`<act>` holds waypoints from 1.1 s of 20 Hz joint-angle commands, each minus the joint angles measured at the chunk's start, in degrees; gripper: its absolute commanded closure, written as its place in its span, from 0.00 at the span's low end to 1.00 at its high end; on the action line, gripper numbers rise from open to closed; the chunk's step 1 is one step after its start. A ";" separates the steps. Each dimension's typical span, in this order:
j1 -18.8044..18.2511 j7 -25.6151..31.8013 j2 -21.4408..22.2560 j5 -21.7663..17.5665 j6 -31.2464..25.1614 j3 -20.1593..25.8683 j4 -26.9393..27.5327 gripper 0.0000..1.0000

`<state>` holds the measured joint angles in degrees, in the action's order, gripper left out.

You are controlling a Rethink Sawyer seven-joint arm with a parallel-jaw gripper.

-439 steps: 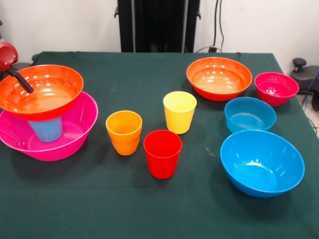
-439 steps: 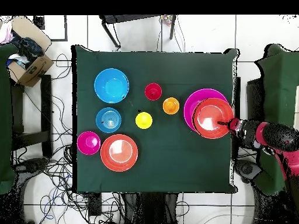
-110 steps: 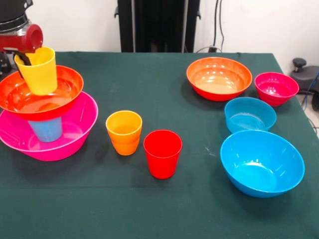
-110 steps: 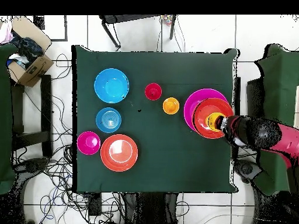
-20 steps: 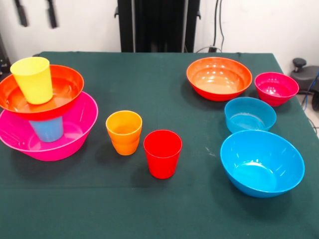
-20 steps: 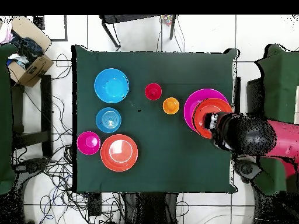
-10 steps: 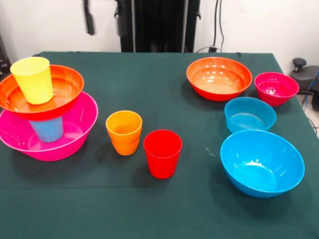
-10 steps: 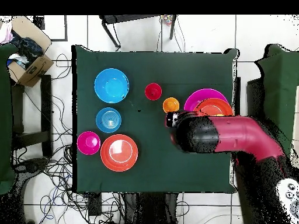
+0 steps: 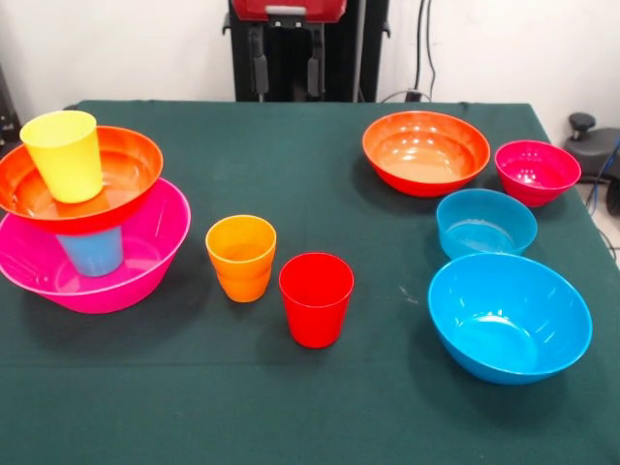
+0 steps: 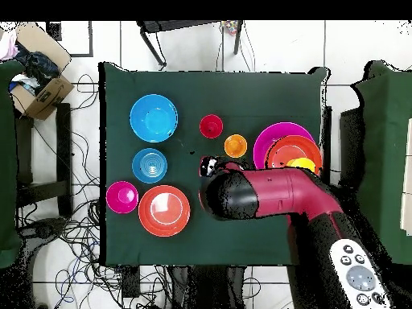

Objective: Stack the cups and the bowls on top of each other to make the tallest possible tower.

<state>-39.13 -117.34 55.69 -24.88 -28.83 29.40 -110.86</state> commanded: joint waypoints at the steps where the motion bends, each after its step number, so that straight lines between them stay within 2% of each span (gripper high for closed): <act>1: 3.33 -9.00 -3.50 0.34 1.09 -6.03 -4.15 0.00; 4: 6.24 -11.13 -4.61 -2.03 4.39 -8.70 -2.26 0.00; 8: 8.47 -9.64 -6.30 -3.56 5.74 -10.22 -1.09 0.00; 11: 8.71 -7.81 -7.43 -2.42 5.76 -10.25 -1.03 0.00; 15: 11.25 -9.02 -9.72 -2.21 8.16 -12.41 -0.59 0.00; 22: 12.78 -8.10 -12.20 -1.20 11.06 -13.80 -0.56 0.00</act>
<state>-28.29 -118.45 48.43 -24.73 -21.77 18.00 -111.68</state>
